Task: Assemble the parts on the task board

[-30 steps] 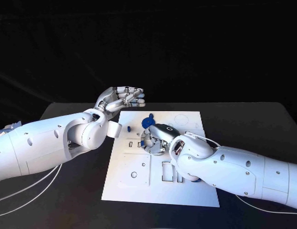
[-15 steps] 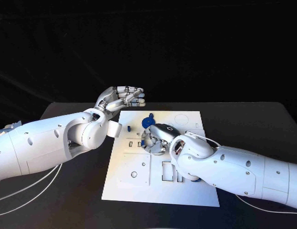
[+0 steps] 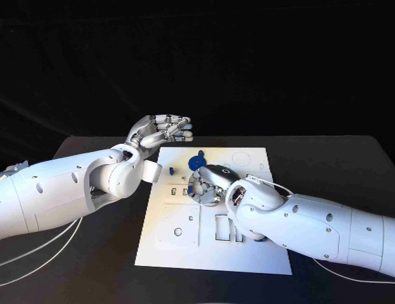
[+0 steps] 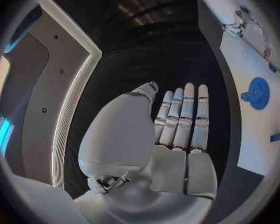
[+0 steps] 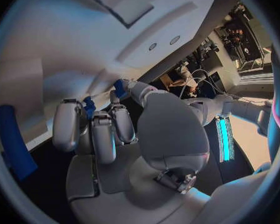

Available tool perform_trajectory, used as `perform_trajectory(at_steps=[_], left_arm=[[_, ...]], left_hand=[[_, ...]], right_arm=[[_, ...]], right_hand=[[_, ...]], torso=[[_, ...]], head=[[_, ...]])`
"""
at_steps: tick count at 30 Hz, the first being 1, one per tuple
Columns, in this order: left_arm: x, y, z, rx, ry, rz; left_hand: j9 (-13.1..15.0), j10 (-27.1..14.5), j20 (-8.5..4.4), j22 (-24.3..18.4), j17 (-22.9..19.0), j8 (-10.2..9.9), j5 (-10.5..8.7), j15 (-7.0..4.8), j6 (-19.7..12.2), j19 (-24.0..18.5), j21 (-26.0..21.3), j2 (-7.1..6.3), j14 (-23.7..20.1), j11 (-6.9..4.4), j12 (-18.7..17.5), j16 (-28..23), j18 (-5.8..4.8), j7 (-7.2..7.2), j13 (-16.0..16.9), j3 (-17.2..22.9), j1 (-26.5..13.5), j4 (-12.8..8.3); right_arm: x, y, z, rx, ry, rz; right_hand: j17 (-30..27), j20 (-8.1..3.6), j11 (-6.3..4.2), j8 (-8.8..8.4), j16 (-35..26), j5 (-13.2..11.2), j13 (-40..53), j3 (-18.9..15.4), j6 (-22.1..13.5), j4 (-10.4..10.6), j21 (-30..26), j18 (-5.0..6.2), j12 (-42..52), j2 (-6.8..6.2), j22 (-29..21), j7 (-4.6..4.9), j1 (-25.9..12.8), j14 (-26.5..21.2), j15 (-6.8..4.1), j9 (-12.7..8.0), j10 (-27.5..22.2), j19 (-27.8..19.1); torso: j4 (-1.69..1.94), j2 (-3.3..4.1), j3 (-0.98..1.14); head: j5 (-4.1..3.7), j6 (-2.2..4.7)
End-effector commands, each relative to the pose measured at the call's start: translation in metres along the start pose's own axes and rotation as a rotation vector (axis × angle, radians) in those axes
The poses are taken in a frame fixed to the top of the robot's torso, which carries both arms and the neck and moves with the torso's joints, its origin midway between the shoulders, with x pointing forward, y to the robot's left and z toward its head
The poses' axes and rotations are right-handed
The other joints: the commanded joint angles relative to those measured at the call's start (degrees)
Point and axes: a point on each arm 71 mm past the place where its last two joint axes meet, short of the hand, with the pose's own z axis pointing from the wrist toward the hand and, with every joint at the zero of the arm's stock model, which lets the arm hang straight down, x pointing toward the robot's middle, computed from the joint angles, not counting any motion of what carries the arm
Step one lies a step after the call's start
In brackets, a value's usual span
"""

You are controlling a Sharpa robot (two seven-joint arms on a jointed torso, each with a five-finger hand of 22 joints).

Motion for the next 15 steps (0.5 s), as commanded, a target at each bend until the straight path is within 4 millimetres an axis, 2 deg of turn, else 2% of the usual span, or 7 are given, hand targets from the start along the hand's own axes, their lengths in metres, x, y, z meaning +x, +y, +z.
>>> perform_trajectory(at_steps=[1,7,10,12,13,15], left_arm=[[0.0011,-0.0007,0.0003,0.006,0.006,-0.006],[0.0010,-0.0007,0.0002,0.006,0.006,-0.006],[0.0009,-0.0007,0.0002,0.006,0.006,-0.005],[0.0008,-0.0007,0.0002,0.006,0.005,-0.005],[0.0008,-0.0007,0.0002,0.005,0.005,-0.005],[0.0008,-0.0007,0.0002,0.005,0.005,-0.005]], left_hand=[[-0.06,0.03,0.45,-0.05,0.05,-0.27,-0.21,-0.03,-0.31,0.06,-0.19,-0.69,-0.41,0.15,-0.35,-0.32,0.78,1.48,0.04,0.32,-0.03,0.15],[-0.06,0.03,0.45,-0.05,0.05,-0.27,-0.21,-0.03,-0.31,0.06,-0.19,-0.69,-0.41,0.15,-0.35,-0.32,0.78,1.48,0.04,0.32,-0.03,0.15],[-0.06,0.03,0.45,-0.05,0.05,-0.27,-0.21,-0.03,-0.31,0.06,-0.19,-0.69,-0.41,0.15,-0.35,-0.32,0.78,1.48,0.04,0.32,-0.03,0.15],[-0.06,0.03,0.45,-0.05,0.05,-0.27,-0.21,-0.03,-0.31,0.06,-0.19,-0.69,-0.41,0.15,-0.35,-0.32,0.78,1.48,0.04,0.32,-0.03,0.15],[-0.06,0.03,0.45,-0.05,0.05,-0.27,-0.21,-0.03,-0.31,0.06,-0.19,-0.69,-0.41,0.15,-0.35,-0.32,0.78,1.48,0.04,0.32,-0.03,0.15],[-0.06,0.03,0.45,-0.05,0.05,-0.27,-0.21,-0.03,-0.31,0.06,-0.19,-0.69,-0.41,0.15,-0.35,-0.32,0.78,1.48,0.04,0.32,-0.03,0.15]], right_arm=[[0.0036,-0.0026,-0.0002,0.018,0.025,-0.016],[0.0037,-0.0026,0.0001,0.015,0.025,-0.016],[0.0038,-0.0022,0.0004,0.009,0.026,-0.014],[0.0039,-0.0019,0.0006,0.005,0.026,-0.012],[0.0039,-0.0019,0.0007,0.004,0.026,-0.012],[0.0040,-0.0017,0.0008,0.002,0.027,-0.012]], right_hand=[[11.53,0.00,-0.05,-0.32,-0.38,-0.34,1.58,-0.14,-0.41,0.15,-0.31,0.16,-0.52,0.15,-0.12,0.04,-0.61,5.06,0.29,-0.07,-0.43,-0.44],[11.32,0.17,0.18,-0.71,-0.46,-0.53,1.06,-0.21,-1.14,0.23,-0.69,0.24,-1.00,-0.25,-0.41,0.31,-0.91,5.01,0.48,-0.29,-0.99,-0.65],[11.01,0.49,0.63,-1.53,-0.57,-1.09,0.38,-0.70,-2.47,0.44,-1.17,0.33,-1.61,-1.23,-0.75,0.81,-1.57,4.93,0.86,-0.73,-1.73,-0.89],[10.95,0.69,0.81,-1.82,-0.60,-1.99,0.31,-1.39,-2.85,0.54,-1.34,0.35,-1.67,-2.02,-0.81,0.95,-1.97,4.91,1.04,-0.92,-1.83,-0.94],[10.94,0.81,0.89,-2.01,-0.61,-3.04,0.24,-1.73,-3.06,0.59,-1.39,0.36,-1.73,-2.24,-0.80,1.02,-2.03,4.90,1.12,-1.04,-1.92,-0.92],[10.92,0.86,0.92,-2.10,-0.62,-3.60,0.15,-1.99,-3.15,0.62,-1.48,0.38,-1.80,-2.43,-0.85,1.05,-2.07,4.90,1.17,-1.11,-2.01,-0.94]], torso=[[0.02,0.00,-0.01],[0.00,0.03,0.01],[-0.03,0.00,0.00],[-0.04,0.00,0.00],[-0.04,0.00,0.00],[-0.04,0.01,0.01]], head=[[0.00,-0.02],[0.03,-0.04],[0.04,-0.04],[0.03,-0.04],[0.03,-0.04],[0.02,-0.05]])
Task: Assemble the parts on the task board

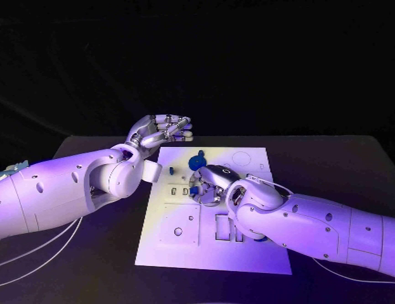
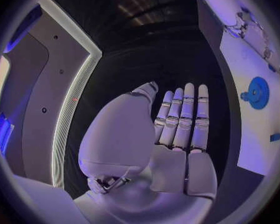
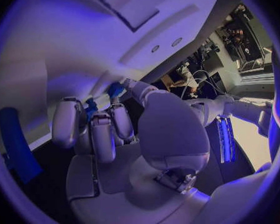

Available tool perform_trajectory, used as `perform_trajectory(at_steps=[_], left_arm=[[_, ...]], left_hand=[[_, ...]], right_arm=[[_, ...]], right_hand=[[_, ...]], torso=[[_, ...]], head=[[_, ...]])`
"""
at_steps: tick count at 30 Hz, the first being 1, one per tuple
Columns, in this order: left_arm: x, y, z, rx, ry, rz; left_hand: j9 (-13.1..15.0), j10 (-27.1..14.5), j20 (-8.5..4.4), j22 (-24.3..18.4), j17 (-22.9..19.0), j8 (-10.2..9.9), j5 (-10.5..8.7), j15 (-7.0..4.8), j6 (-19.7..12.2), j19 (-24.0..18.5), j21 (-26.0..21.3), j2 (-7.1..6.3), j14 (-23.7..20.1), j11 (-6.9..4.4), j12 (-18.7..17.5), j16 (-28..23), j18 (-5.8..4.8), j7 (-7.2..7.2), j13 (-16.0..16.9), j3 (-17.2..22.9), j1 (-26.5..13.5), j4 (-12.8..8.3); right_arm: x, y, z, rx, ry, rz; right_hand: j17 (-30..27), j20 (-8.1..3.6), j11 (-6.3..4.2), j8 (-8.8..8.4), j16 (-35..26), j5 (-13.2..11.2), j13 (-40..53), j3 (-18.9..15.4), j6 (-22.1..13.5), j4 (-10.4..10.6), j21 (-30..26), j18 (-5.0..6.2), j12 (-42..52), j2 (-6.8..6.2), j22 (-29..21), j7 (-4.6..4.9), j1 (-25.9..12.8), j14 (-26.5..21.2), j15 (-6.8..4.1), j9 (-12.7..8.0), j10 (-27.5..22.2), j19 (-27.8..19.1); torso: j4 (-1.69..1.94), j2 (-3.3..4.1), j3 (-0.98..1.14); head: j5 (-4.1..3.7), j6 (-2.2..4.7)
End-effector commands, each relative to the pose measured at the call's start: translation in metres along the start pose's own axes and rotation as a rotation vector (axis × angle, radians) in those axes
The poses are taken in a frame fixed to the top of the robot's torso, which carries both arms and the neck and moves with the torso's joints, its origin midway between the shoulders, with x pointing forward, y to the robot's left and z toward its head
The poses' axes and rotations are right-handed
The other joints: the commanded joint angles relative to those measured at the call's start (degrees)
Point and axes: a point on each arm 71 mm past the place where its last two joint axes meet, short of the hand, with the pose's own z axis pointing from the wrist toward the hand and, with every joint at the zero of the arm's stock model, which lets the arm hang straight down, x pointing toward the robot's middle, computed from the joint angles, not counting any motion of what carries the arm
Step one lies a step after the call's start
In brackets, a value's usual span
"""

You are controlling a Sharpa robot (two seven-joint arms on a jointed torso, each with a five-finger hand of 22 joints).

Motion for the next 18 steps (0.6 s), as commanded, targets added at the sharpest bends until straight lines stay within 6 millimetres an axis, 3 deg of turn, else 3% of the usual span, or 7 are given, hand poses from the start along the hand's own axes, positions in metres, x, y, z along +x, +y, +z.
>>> perform_trajectory(at_steps=[1,6,13,18], left_arm=[[0.0011,-0.0009,0.0004,0.006,0.006,-0.006],[0.0010,-0.0009,0.0003,0.006,0.005,-0.005],[0.0009,-0.0009,0.0003,0.007,0.005,-0.005],[0.0007,-0.0009,0.0003,0.007,0.005,-0.005]], left_hand=[[-0.06,0.03,0.45,-0.05,0.06,-0.26,-0.21,-0.03,-0.31,0.06,-0.19,-0.69,-0.41,0.16,-0.35,-0.32,0.78,1.48,0.04,0.33,-0.03,0.15],[-0.06,0.03,0.45,-0.05,0.06,-0.26,-0.21,-0.03,-0.31,0.06,-0.19,-0.69,-0.41,0.16,-0.35,-0.32,0.78,1.48,0.04,0.33,-0.03,0.15],[-0.06,0.03,0.45,-0.05,0.06,-0.26,-0.21,-0.03,-0.31,0.06,-0.19,-0.69,-0.41,0.16,-0.35,-0.32,0.78,1.48,0.04,0.33,-0.03,0.15],[-0.06,0.03,0.45,-0.05,0.06,-0.26,-0.21,-0.03,-0.31,0.06,-0.19,-0.69,-0.41,0.16,-0.35,-0.32,0.78,1.48,0.04,0.33,-0.03,0.15]], right_arm=[[0.0028,0.0000,0.0000,-0.006,0.020,-0.008],[0.0024,0.0002,0.0000,-0.008,0.013,-0.006],[0.0018,0.0004,-0.0002,-0.009,0.003,-0.003],[0.0001,0.0003,-0.0014,-0.016,-0.018,-0.001]], right_hand=[[10.93,0.14,-0.09,-0.22,-0.38,-0.57,0.16,-0.38,-0.29,0.02,-0.26,0.38,-0.39,-0.47,-0.08,0.03,-0.11,5.07,0.49,-0.08,-0.37,-0.23],[10.98,0.18,-0.07,-0.23,-0.37,-1.02,0.24,-0.58,-0.24,0.18,-0.23,0.37,-0.32,-0.44,-0.01,0.03,-0.22,5.08,0.52,-0.12,-0.31,-0.18],[11.23,-0.04,-0.64,1.04,-0.29,-1.96,0.98,-0.10,2.21,0.21,0.10,0.28,0.35,1.12,0.50,-0.65,0.88,5.14,0.12,0.18,0.51,0.25],[11.27,-0.12,-0.65,0.92,-0.29,-2.10,0.85,-0.28,1.92,0.03,0.00,0.30,0.23,0.66,0.44,-0.60,0.99,5.15,0.05,0.09,0.38,0.22]], torso=[[-0.02,0.00,0.02],[0.01,0.01,0.05],[0.03,0.00,0.03],[0.01,-0.03,0.03]], head=[[0.00,-0.01],[0.00,-0.04],[-0.01,-0.02],[0.01,-0.03]])
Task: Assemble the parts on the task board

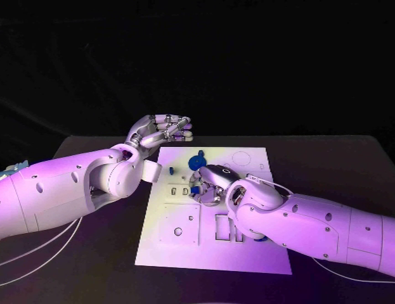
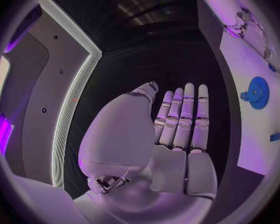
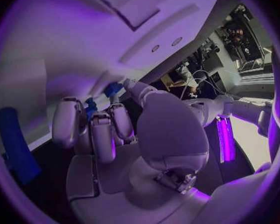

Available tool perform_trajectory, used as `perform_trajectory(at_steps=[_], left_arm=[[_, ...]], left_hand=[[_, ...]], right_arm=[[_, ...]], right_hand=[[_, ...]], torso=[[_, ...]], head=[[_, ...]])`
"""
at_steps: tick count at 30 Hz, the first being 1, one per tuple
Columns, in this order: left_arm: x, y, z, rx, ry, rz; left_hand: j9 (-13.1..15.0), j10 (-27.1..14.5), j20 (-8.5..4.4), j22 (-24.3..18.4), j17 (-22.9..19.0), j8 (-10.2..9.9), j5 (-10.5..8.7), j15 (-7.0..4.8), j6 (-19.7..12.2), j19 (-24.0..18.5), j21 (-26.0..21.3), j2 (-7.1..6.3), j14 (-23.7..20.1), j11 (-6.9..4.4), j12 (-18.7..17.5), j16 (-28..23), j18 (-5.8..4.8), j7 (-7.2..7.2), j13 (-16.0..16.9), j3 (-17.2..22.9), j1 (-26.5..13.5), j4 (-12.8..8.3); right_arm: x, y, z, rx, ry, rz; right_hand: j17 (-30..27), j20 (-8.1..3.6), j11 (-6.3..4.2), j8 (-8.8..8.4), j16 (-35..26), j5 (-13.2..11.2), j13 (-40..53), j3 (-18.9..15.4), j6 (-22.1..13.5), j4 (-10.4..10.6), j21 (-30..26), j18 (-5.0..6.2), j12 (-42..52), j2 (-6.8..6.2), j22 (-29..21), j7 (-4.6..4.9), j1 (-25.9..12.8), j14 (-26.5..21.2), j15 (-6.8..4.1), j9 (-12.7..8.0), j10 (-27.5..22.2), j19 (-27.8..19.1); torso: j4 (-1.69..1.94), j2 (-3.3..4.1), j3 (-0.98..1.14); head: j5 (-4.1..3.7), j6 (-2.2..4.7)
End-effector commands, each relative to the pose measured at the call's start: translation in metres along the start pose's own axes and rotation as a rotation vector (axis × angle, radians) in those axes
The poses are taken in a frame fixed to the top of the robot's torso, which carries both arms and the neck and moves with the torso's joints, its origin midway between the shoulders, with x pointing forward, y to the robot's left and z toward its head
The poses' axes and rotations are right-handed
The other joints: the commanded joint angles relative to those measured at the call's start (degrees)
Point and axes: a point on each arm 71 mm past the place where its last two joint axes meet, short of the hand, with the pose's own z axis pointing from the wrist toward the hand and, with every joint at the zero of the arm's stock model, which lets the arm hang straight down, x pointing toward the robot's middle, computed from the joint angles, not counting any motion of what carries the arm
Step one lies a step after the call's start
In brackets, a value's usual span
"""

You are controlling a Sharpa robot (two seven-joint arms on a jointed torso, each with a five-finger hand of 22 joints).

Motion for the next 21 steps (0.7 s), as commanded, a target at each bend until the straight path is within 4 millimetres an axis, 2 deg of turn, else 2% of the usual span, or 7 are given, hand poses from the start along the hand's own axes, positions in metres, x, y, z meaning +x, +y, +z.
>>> perform_trajectory(at_steps=[1,8,21], left_arm=[[0.001,-0.001,0.000,0.007,0.005,-0.005],[0.001,-0.001,0.000,0.006,0.005,-0.005],[-0.001,-0.001,-0.001,0.005,0.002,-0.003]], left_hand=[[-0.07,0.04,0.45,-0.06,0.07,-0.27,-0.21,-0.03,-0.31,0.06,-0.19,-0.70,-0.41,0.16,-0.35,-0.32,0.77,1.48,0.04,0.33,-0.03,0.15],[-0.08,0.03,0.46,-0.13,0.14,-0.30,-0.22,-0.02,-0.30,0.08,-0.24,-0.84,-0.44,0.16,-0.37,-0.40,0.78,1.48,0.04,0.61,-0.13,0.13],[-0.08,0.03,0.46,-0.13,0.14,-0.30,-0.22,-0.02,-0.30,0.08,-0.24,-0.84,-0.44,0.16,-0.37,-0.40,0.78,1.48,0.04,0.61,-0.13,0.13]], right_arm=[[-0.001,0.001,-0.002,-0.017,-0.020,-0.003],[-0.004,0.002,-0.008,-0.046,-0.052,-0.012],[-0.008,-0.008,-0.019,-0.035,-0.035,-0.049]], right_hand=[[11.27,-0.14,-0.19,-0.15,-0.08,-0.27,0.78,-0.18,-0.31,-0.23,-0.05,0.30,0.17,-0.42,-0.03,0.13,0.14,4.98,-0.10,-0.18,-0.10,0.20],[11.43,-0.04,0.15,-1.04,-0.04,-0.15,0.72,-0.76,-1.86,-0.70,-0.01,0.23,0.10,-1.62,0.15,0.53,0.46,5.01,0.14,-0.64,-0.20,0.33],[11.56,0.09,0.29,-1.38,0.00,-0.30,0.50,-1.23,-2.38,-1.11,0.00,0.21,-0.10,-2.42,0.24,0.66,0.81,5.04,0.29,-0.83,-0.44,0.38]], torso=[[-0.02,-0.04,-0.01],[0.00,-0.03,0.00],[-0.14,-0.02,-0.02]], head=[[0.05,0.00],[0.05,0.03],[0.34,-0.21]])
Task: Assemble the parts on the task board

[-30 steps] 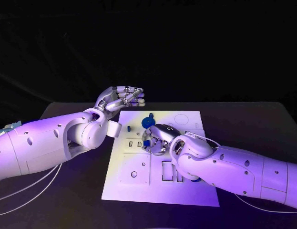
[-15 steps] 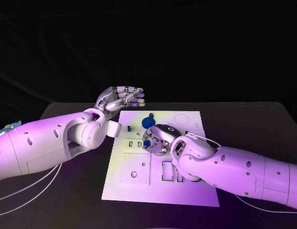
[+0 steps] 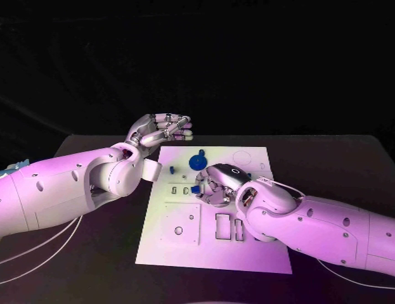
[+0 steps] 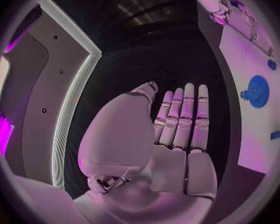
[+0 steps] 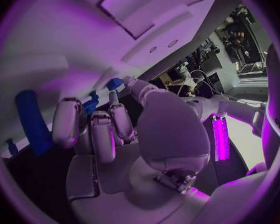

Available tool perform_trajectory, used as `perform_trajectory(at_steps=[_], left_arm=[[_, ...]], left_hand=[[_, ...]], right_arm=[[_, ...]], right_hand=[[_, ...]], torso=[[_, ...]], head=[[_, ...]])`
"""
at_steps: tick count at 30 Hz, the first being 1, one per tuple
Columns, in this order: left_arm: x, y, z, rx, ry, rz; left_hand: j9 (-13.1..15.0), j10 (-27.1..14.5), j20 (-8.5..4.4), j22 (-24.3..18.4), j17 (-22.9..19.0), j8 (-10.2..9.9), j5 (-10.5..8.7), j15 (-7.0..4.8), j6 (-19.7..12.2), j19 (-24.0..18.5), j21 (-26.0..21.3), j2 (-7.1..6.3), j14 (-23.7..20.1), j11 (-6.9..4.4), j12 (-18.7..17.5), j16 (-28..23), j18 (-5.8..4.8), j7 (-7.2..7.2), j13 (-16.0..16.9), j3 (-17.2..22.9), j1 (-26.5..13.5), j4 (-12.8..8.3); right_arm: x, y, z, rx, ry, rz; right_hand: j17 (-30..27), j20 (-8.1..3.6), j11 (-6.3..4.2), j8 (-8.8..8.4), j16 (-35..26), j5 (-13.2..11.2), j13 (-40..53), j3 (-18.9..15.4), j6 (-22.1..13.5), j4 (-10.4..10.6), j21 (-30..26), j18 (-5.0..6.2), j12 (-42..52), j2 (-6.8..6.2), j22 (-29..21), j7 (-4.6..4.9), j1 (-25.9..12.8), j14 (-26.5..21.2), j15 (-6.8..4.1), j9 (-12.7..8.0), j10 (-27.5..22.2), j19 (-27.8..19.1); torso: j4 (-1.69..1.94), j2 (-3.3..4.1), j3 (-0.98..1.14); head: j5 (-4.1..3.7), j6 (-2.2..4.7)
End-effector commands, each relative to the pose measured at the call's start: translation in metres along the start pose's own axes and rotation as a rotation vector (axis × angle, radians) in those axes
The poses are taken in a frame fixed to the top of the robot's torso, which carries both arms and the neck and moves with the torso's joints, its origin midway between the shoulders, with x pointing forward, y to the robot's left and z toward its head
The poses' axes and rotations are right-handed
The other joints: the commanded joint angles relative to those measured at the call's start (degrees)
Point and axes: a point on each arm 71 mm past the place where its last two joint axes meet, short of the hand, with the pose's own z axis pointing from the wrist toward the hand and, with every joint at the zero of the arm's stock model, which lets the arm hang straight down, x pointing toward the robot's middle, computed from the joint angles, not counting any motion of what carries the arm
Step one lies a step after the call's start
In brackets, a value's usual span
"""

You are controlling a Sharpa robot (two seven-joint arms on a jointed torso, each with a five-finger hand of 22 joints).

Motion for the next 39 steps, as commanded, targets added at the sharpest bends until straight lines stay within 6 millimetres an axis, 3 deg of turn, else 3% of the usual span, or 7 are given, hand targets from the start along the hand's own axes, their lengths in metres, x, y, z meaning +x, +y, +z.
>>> perform_trajectory(at_steps=[1,14,21,25,29,39], left_arm=[[0.001,-0.001,0.000,0.006,0.007,-0.006],[0.002,-0.001,0.000,0.005,0.009,-0.007],[0.002,-0.001,0.000,0.005,0.009,-0.008],[0.002,-0.001,0.000,0.005,0.010,-0.008],[0.002,-0.001,0.000,0.005,0.010,-0.008],[0.001,-0.001,0.000,0.004,0.009,-0.007]], left_hand=[[-0.08,0.03,0.46,-0.05,0.05,-0.30,-0.22,-0.02,-0.30,0.08,-0.24,-0.53,-0.44,0.17,-0.37,-0.18,0.78,1.48,0.04,0.38,0.17,-0.11],[-0.08,0.03,0.46,-0.09,0.09,-0.32,-0.23,-0.02,-0.31,0.09,-0.26,-0.64,-0.46,0.16,-0.38,-0.23,0.78,1.47,0.03,0.53,0.17,-0.16],[-0.08,0.03,0.46,-0.09,0.09,-0.32,-0.23,-0.02,-0.31,0.09,-0.26,-0.64,-0.46,0.16,-0.38,-0.23,0.78,1.47,0.03,0.53,0.17,-0.16],[-0.08,0.03,0.46,-0.09,0.09,-0.32,-0.23,-0.02,-0.31,0.09,-0.26,-0.64,-0.46,0.16,-0.38,-0.23,0.78,1.47,0.03,0.53,0.17,-0.16],[-0.08,0.03,0.46,-0.09,0.09,-0.32,-0.23,-0.02,-0.31,0.09,-0.26,-0.64,-0.46,0.16,-0.38,-0.23,0.78,1.47,0.03,0.53,0.17,-0.16],[-0.08,0.03,0.46,-0.09,0.09,-0.32,-0.23,-0.02,-0.31,0.09,-0.26,-0.64,-0.46,0.16,-0.38,-0.23,0.78,1.47,0.03,0.53,0.17,-0.16]], right_arm=[[0.000,0.001,0.000,-0.012,0.008,-0.034],[0.002,0.002,0.005,-0.008,0.013,-0.051],[0.003,0.004,0.008,-0.008,0.013,-0.052],[0.004,0.003,0.010,-0.001,0.021,-0.056],[0.005,0.003,0.011,0.006,0.031,-0.063],[0.007,-0.001,0.012,0.023,0.061,-0.083]], right_hand=[[11.57,0.11,0.08,-0.27,0.00,-0.30,0.43,-0.21,-0.37,-0.16,-0.02,0.22,-0.12,-0.62,0.07,0.09,0.30,5.04,0.30,-0.09,-0.26,0.37],[11.65,0.18,0.15,-0.43,0.03,-0.21,0.40,0.05,-0.57,-0.65,-0.03,0.21,-0.17,-0.38,0.14,0.20,1.20,5.06,0.36,-0.21,-0.34,0.39],[11.72,0.19,0.17,-0.46,0.05,-0.21,0.43,0.09,-0.59,-0.63,-0.02,0.21,-0.14,-0.29,0.17,0.22,1.23,5.07,0.37,-0.22,-0.31,0.41],[11.80,0.25,0.19,-0.19,0.07,-0.52,0.60,0.57,0.08,-0.58,0.00,0.20,0.00,0.64,0.26,0.23,1.57,5.09,0.42,-0.20,-0.13,0.47],[11.85,0.11,-0.15,0.52,0.09,-2.70,0.83,1.99,1.71,-1.27,0.05,0.19,0.21,1.96,0.46,-0.17,2.80,5.10,0.17,-0.14,0.14,0.57],[11.93,-0.02,-0.33,0.89,0.11,-2.91,0.82,2.49,2.37,-1.75,0.07,0.19,0.19,1.98,0.56,-0.36,3.14,5.12,0.01,-0.08,0.14,0.61]], torso=[[0.00,0.03,0.03],[0.14,0.07,0.07],[0.14,0.06,-0.01],[0.13,0.08,0.00],[0.12,0.06,-0.01],[0.10,0.04,0.01]], head=[[0.03,-0.05],[-0.10,-0.18],[-0.14,-0.26],[-0.08,-0.30],[-0.06,-0.42],[0.05,-0.63]])
